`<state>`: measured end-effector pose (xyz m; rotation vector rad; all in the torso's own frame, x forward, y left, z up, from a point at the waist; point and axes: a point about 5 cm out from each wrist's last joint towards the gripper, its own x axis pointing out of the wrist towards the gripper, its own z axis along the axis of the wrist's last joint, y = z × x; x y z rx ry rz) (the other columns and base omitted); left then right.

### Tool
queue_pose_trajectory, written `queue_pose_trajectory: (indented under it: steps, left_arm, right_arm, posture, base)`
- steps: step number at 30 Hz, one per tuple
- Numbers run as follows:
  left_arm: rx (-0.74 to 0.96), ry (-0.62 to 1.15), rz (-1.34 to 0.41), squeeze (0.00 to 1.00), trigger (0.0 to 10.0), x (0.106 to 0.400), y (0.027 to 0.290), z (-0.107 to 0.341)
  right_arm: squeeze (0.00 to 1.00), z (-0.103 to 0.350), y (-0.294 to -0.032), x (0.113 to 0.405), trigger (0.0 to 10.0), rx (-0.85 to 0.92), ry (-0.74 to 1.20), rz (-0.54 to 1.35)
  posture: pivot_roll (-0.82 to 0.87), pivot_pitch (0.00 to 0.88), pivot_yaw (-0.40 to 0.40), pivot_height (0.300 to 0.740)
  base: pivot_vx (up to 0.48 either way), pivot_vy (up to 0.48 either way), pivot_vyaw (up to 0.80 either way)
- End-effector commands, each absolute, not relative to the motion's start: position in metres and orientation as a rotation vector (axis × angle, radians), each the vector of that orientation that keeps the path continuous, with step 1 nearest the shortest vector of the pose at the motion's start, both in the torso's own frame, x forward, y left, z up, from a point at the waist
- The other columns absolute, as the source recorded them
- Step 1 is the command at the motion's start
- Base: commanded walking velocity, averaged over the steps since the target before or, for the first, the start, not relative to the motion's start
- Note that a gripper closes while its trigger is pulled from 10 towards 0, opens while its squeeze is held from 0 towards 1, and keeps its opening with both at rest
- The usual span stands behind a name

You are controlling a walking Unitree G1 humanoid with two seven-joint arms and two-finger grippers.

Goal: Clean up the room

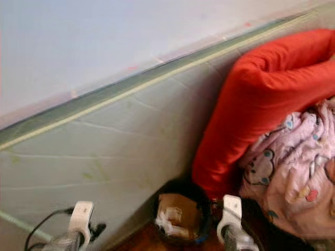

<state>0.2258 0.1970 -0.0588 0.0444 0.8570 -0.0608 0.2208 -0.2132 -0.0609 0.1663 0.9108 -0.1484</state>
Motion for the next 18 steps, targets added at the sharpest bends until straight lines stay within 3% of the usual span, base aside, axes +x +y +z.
queue_pose_trajectory:
  steps: [1, 18]
  left_arm:
    - [0.057, 0.865, -0.047, 0.0, 10.0, 0.2245, 0.205, -0.0584]
    - [0.054, 0.865, -0.045, 0.0, 10.0, 0.2245, 0.2051, -0.0584]
  right_arm:
    - [0.0, -0.0594, -0.2074, 0.2251, 10.0, 0.186, 0.896, -0.144]
    - [0.0, -0.0594, -0.2076, 0.2251, 10.0, 0.181, 0.898, -0.146]
  posture:
    - [0.08, 0.0, 0.028, 0.74]
    - [0.08, 0.0, 0.027, 0.74]
  base:
    - [0.0, -0.349, 0.0]
    - [0.0, -0.349, 0.0]
